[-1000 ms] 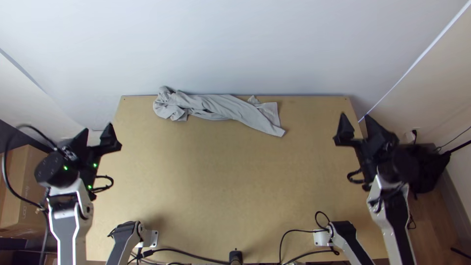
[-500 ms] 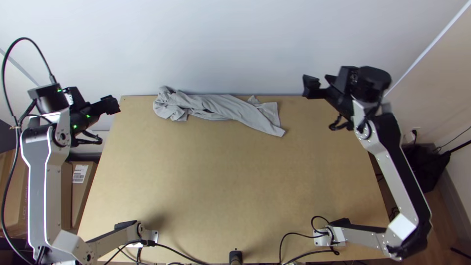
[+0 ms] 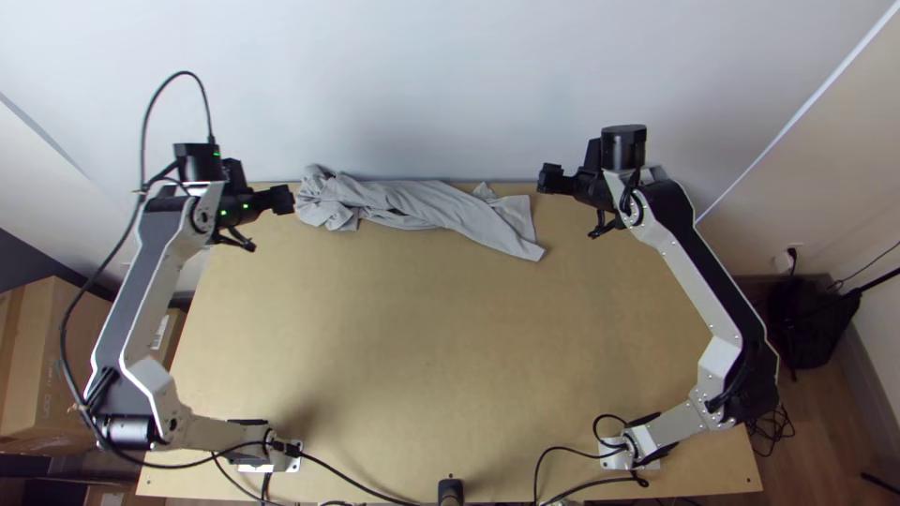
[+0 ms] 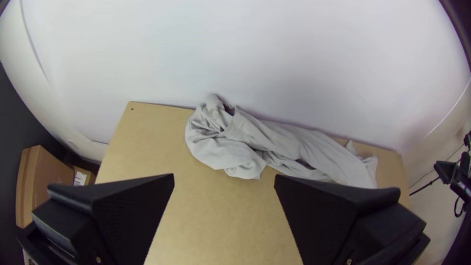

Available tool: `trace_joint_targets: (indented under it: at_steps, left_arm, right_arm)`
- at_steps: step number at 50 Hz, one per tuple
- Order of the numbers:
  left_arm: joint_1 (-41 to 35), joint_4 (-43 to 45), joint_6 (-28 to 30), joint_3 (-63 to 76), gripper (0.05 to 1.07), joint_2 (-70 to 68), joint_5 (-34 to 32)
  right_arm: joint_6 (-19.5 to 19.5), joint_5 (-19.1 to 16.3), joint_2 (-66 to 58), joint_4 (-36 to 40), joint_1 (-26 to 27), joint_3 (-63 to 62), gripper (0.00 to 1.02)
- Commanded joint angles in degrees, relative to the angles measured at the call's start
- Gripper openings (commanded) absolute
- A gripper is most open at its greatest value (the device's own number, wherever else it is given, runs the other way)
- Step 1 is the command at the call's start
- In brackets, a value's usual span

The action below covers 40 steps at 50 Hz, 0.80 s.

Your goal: Fold the t-shirt

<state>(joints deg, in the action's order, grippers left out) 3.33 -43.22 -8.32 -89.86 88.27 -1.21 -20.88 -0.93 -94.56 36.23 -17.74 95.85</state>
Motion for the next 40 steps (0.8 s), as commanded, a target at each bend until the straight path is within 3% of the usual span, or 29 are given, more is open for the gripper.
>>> trace_joint_targets:
  at_steps: [1, 12, 24, 40]
  left_arm:
    - [-1.58, 2.09, 0.85, 0.57, 1.03, 4.37, 0.07]
    - [-7.73, 7.89, 0.93, -0.05, 1.03, 13.51, 13.34]
    - [-10.54, 10.35, -0.56, -3.04, 1.03, 22.82, 13.17]
    - [-12.39, 10.53, -1.97, -8.66, 1.03, 31.53, 11.85]
  right_arm:
    - [-3.29, -0.13, -1.41, 2.09, 2.53, 1.79, 0.99]
    - [-3.73, -0.48, -2.56, 8.42, 5.87, 1.00, 0.99]
    - [-3.73, -0.39, 0.96, 8.24, 7.72, -3.92, 0.99]
    - [-3.11, -0.39, 11.68, -11.35, 7.54, -17.98, 0.99]
